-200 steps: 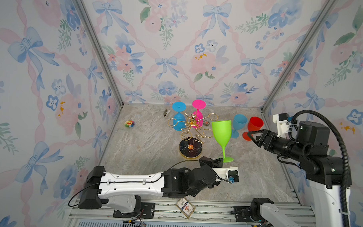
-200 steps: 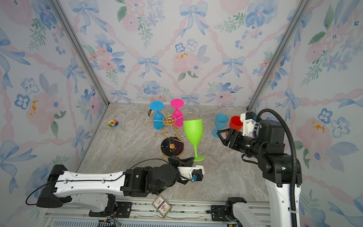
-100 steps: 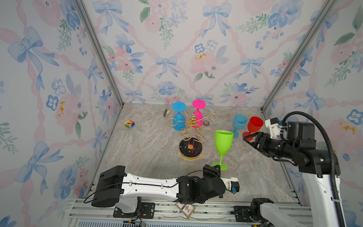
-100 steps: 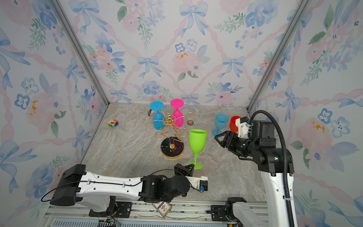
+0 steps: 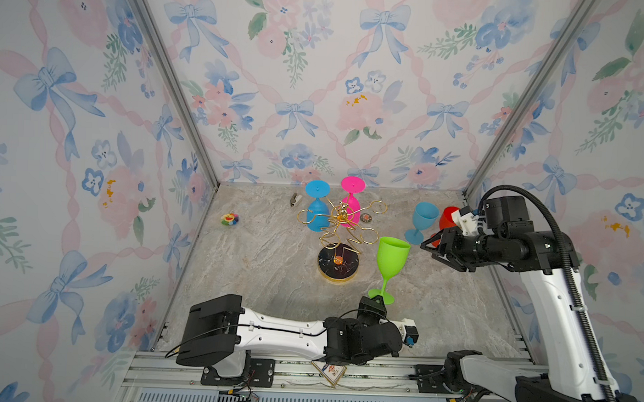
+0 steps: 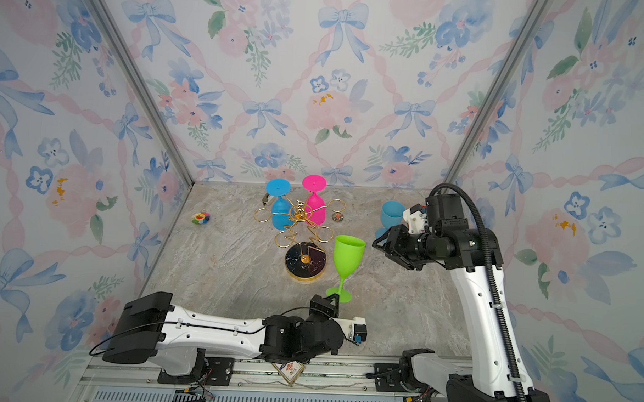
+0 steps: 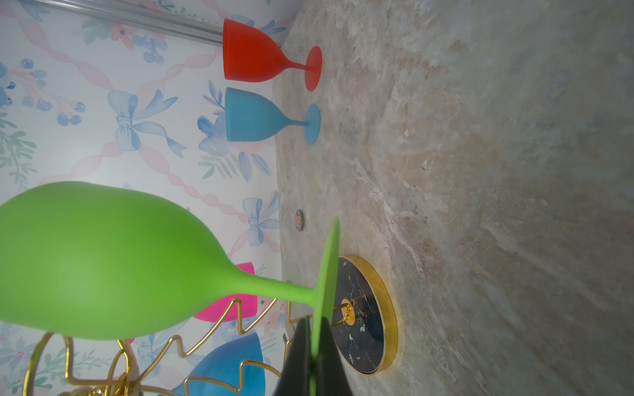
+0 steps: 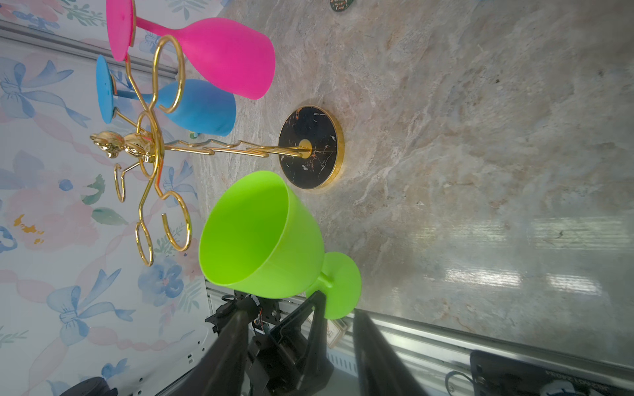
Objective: Take the wine glass off the wine glass rack
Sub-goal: Pick up the wine glass from the wine glass rack.
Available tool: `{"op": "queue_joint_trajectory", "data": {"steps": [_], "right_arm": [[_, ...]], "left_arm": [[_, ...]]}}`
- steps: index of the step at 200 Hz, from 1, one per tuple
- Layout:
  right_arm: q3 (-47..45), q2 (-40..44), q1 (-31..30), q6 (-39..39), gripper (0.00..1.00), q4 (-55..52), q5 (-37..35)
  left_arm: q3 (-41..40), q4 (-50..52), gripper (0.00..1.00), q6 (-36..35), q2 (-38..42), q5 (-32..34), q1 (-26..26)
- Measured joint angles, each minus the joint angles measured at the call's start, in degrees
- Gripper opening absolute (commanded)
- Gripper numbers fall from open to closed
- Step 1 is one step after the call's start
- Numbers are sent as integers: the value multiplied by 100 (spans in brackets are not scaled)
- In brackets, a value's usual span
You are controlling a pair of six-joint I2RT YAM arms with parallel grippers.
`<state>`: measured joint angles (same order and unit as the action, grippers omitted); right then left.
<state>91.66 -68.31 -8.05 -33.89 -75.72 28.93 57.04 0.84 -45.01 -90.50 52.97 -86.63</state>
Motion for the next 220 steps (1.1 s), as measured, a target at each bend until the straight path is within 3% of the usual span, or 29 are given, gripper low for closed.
{"op": "queue_joint_trajectory", "data": {"steps": [31, 102, 220], "right_arm": [[-168, -103, 2, -317, 39, -26, 315], [20, -859, -107, -579, 40, -42, 498], [555, -1491, -529, -540, 37, -109, 472]], "left_arm": [[0, 13, 0, -44, -313, 221, -37], [31, 4, 0, -109, -400, 715, -37], [83, 7, 0, -192, -498, 933, -37]]}}
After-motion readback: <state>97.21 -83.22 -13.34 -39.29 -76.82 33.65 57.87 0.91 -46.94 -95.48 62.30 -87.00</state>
